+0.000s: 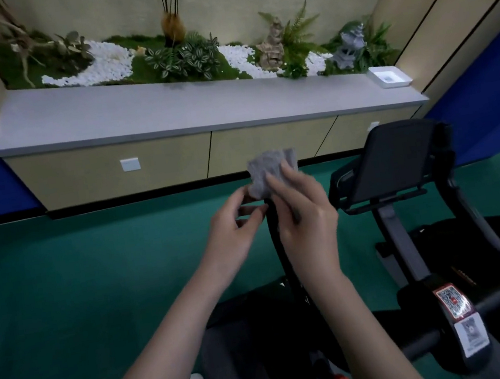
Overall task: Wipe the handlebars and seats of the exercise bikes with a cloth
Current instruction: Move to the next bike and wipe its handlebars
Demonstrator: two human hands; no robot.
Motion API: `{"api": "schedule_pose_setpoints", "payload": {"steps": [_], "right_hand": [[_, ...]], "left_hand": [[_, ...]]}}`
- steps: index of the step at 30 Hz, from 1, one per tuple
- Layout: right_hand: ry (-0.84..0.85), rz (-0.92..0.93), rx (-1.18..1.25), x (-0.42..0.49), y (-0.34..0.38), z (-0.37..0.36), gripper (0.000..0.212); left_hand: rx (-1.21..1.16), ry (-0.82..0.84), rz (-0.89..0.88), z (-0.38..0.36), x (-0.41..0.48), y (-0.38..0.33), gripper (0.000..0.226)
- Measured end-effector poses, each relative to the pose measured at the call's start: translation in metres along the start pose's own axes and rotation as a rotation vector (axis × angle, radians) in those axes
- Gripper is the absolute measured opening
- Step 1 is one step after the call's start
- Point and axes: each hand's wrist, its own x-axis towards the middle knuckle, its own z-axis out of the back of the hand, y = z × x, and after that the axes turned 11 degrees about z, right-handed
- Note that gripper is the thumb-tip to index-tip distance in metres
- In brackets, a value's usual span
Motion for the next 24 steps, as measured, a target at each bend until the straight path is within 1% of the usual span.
{"api": "schedule_pose_setpoints", "payload": {"steps": [2, 5, 7, 11, 14, 16, 18, 21, 24], "right_hand": [[-0.039, -0.07, 0.032, -0.007, 0.004, 0.0, 0.029], [-0.118, -0.215, 0.085, 0.013, 0.002, -0.004, 0.03], [-0.134, -0.298, 0.13, 0.023, 0.002, -0.006, 0.032], [-0.144, -0.347, 0.113, 0.006, 0.006, -0.006, 0.031], [-0.156, -0.436, 0.221, 0.018, 0.0, -0.009, 0.03], [-0.118, -0.519, 0.305, 0.038, -0.006, -0.014, 0.028], [-0.035, -0.609, 0.373, 0.055, -0.014, -0.019, 0.025], [0.037, -0.754, 0.532, 0.063, -0.022, -0.019, 0.027], [0.132, -0.797, 0.534, 0.04, -0.019, -0.009, 0.029]], "left_hand": [[-0.02, 0.021, 0.008, 0.002, 0.001, -0.001, 0.033], [-0.038, 0.041, 0.012, 0.004, 0.003, -0.003, 0.036], [-0.031, 0.04, 0.017, 0.004, 0.003, -0.004, 0.038], [-0.046, 0.061, 0.032, 0.006, 0.004, -0.002, 0.038], [-0.055, 0.087, 0.044, 0.007, 0.006, -0.002, 0.038], [-0.065, 0.108, 0.049, 0.008, 0.006, -0.003, 0.039], [-0.075, 0.128, 0.054, 0.01, 0.007, -0.003, 0.039], [-0.074, 0.123, 0.07, 0.011, 0.01, -0.003, 0.033], [-0.076, 0.102, 0.055, 0.011, 0.013, -0.002, 0.032]]}}
